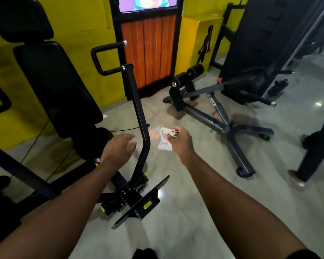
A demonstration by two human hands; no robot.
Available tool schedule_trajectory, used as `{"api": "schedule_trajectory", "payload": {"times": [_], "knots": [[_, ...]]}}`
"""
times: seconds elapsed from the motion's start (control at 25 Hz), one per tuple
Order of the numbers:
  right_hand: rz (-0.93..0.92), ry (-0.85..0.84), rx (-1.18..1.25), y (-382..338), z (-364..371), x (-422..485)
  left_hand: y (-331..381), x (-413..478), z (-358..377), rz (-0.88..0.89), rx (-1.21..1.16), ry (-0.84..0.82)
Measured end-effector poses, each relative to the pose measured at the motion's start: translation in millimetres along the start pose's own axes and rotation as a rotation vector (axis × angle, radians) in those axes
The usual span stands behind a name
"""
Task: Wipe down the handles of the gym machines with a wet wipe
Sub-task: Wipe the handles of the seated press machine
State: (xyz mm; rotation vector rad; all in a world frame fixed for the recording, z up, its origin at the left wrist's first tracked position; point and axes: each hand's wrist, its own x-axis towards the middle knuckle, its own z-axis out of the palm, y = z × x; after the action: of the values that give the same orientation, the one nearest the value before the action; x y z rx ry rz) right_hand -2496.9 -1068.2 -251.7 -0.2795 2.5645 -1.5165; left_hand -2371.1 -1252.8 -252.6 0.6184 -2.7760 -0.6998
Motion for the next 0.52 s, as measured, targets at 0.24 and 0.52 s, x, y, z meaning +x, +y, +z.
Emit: {"api": "schedule_trajectory", "payload": {"times": [0.24,0.52], "knots": [[-0.031,-0.116,0.106,11.3,-6.7,95.6,16.5,58.5,31.5,-0.162,-0.028,0.111],[-0.023,-0.275,0.127,16.3,3.4,240.9,34.9,157.4,72.4,-0.349,-0.109,0.181]]}}
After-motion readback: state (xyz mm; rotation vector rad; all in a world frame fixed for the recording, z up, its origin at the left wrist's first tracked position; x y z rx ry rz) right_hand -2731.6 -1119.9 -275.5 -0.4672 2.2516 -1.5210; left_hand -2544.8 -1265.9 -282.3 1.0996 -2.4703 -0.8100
